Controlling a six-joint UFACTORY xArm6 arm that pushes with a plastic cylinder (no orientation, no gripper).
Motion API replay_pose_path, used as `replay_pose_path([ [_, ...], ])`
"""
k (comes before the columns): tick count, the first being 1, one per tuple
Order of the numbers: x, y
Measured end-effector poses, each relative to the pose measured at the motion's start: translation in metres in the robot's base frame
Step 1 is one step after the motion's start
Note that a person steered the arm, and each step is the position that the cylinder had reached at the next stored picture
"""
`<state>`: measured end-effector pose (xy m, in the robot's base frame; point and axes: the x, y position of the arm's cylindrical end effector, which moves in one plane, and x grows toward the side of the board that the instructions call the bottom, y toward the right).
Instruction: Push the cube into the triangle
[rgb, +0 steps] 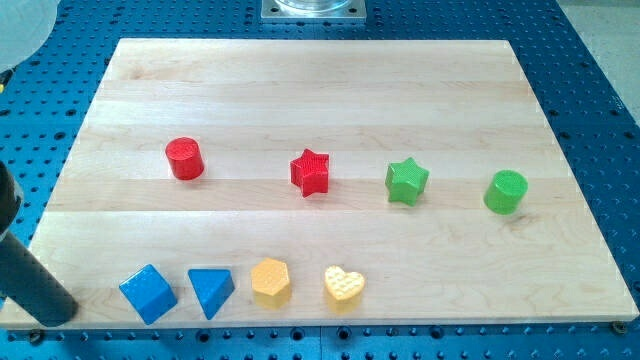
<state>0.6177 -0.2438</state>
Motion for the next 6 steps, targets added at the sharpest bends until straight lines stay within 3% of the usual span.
replay_pose_path([
  [3, -0.006, -0.002],
  [6, 0.001, 0.032],
])
